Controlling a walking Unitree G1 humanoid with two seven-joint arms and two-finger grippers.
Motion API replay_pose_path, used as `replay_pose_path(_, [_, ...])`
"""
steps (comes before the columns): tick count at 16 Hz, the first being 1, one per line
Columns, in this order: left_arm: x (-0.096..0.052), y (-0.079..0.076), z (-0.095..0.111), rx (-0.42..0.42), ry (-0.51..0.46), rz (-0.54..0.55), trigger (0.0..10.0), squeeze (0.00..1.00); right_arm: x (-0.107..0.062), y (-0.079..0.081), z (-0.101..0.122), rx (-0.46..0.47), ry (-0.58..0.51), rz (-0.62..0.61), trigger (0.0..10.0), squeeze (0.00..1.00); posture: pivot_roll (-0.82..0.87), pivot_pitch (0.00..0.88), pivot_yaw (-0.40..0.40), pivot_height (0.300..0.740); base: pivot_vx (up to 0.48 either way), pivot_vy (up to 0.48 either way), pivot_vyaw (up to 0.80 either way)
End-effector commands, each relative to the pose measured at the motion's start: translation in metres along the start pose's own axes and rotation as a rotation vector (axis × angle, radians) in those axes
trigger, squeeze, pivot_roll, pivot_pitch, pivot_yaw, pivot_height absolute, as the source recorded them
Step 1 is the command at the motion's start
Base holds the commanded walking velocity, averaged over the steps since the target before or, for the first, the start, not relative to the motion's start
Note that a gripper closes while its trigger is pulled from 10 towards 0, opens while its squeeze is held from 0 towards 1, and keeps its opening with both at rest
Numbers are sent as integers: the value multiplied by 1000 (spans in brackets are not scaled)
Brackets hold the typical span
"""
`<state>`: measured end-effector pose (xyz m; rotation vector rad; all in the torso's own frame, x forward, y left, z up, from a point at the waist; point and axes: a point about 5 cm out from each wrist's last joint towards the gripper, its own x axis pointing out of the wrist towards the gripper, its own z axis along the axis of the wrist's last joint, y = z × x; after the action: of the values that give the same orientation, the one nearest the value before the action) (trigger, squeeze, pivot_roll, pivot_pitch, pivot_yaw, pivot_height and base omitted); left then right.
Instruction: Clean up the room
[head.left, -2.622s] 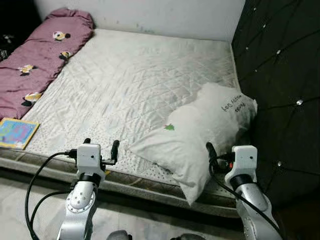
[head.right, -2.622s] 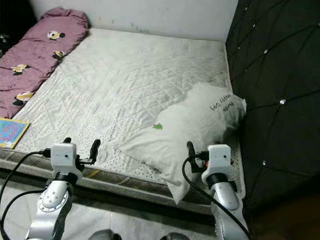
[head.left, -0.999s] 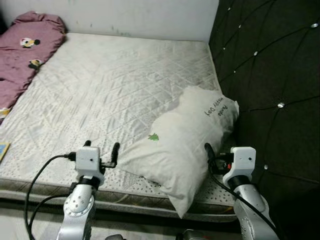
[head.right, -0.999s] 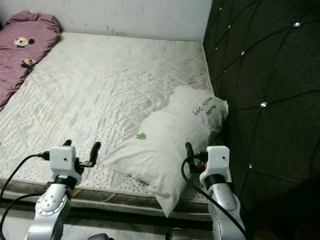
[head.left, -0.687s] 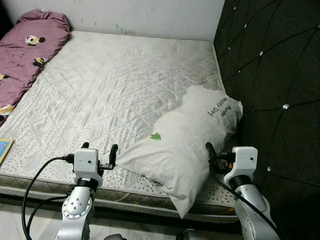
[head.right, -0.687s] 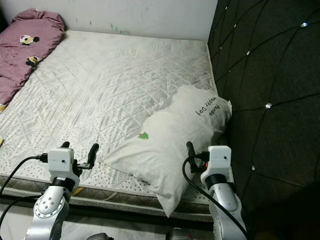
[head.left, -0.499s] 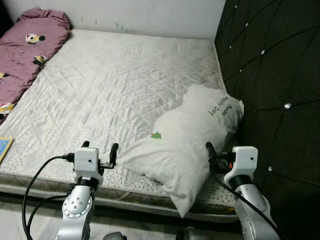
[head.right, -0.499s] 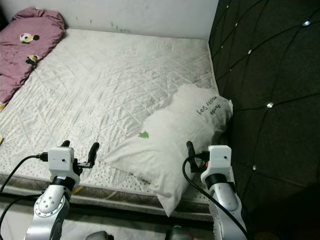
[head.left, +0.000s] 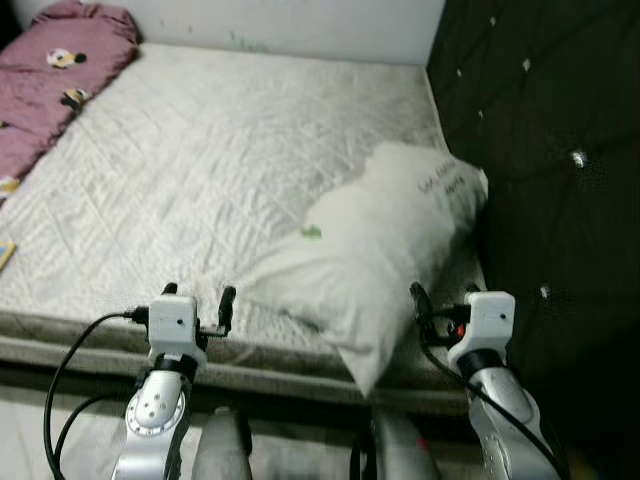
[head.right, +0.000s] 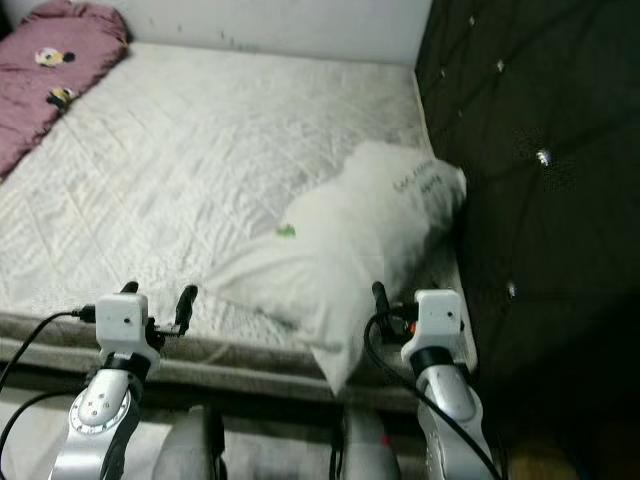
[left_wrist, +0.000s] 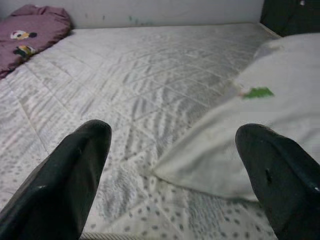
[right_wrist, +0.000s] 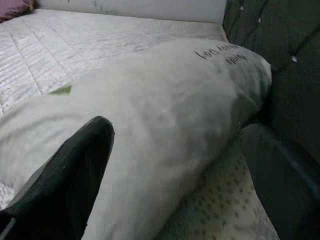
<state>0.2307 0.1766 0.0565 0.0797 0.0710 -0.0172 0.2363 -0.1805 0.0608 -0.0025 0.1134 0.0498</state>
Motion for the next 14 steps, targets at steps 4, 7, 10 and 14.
replay_pose_path(4, [1, 1, 1, 7, 0, 1, 10000, 0, 3, 0, 3, -9, -11, 7, 10000, 0, 6, 59, -12, 629, 0, 0, 0])
replay_pose_path(7, [0, 2, 0, 3, 9, -1, 10000, 0, 3, 1, 2, -4, -3, 17, 10000, 0, 2, 60, -10, 629, 0, 0, -446])
replay_pose_path(10, [4, 2, 7, -7, -16, -9, 10000, 0, 7, 1, 5, -14, -15, 15, 10000, 0, 2, 82, -10, 629, 0, 0, 0])
replay_pose_path(14, [-3, -2, 2, -22, -4, -23, 10000, 0, 3, 0, 3, -25, -5, 22, 10000, 0, -1, 97, -20, 629, 0, 0, 0])
